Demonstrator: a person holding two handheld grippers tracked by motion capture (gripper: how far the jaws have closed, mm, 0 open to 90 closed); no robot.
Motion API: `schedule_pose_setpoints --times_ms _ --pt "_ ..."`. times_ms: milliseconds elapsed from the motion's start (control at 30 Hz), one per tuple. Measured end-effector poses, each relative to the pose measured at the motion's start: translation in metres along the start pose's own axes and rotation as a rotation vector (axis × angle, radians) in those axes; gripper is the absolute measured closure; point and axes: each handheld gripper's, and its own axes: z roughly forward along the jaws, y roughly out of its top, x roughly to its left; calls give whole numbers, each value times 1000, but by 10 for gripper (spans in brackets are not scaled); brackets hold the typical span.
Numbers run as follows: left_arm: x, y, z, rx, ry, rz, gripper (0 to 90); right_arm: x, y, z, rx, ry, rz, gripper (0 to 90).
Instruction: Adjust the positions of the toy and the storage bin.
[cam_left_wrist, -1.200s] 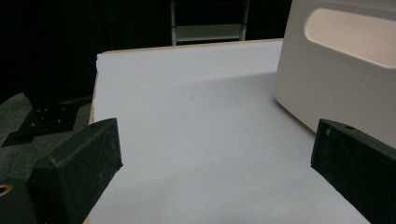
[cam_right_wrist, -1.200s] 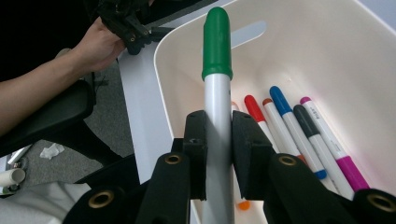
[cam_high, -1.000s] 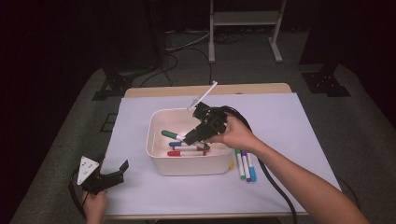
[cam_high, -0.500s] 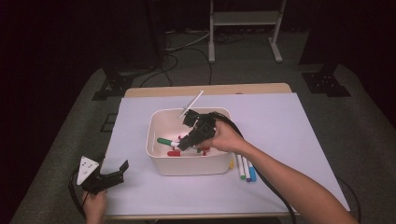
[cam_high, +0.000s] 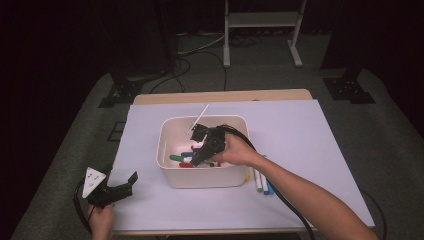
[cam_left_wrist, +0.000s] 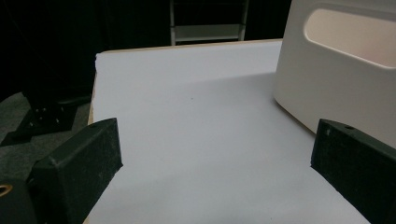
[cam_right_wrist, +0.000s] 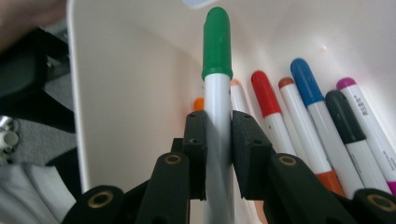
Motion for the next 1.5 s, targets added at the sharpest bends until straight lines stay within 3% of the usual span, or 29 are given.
schedule_pose_setpoints --times_ms 33,233,467,733,900,933,1000,1100,1167,1367,1467,1500 --pt "0 0 0 0 0 0 5 1 0 4 34 -18 -9 758" --pt "0 0 0 1 -1 -2 5 0 0 13 74 -20 -27 751" --pt "0 0 0 1 -1 -2 6 1 0 9 69 -29 -25 701" --pt "0 0 0 -1 0 -3 5 8 -6 -21 -18 -49 -31 674" --pt "-1 0 0 -1 1 2 5 15 -22 -59 -97 -85 -27 643" --pt "-1 0 0 -1 1 2 5 15 -22 -59 -97 -85 -27 643" --pt "-1 0 0 -1 2 3 5 16 -36 -81 -141 -114 -11 630" --pt "-1 0 0 2 2 6 5 15 -46 -92 -160 -129 0 626" --pt "-1 0 0 3 3 5 5 12 -66 -112 -200 -158 30 619" --pt "-1 0 -1 5 6 11 5 7 -104 -137 -251 -202 100 605" --pt "-2 0 0 3 7 10 5 5 -117 -142 -261 -215 116 601" --pt "-2 0 0 3 7 11 5 1 -130 -143 -263 -225 139 598"
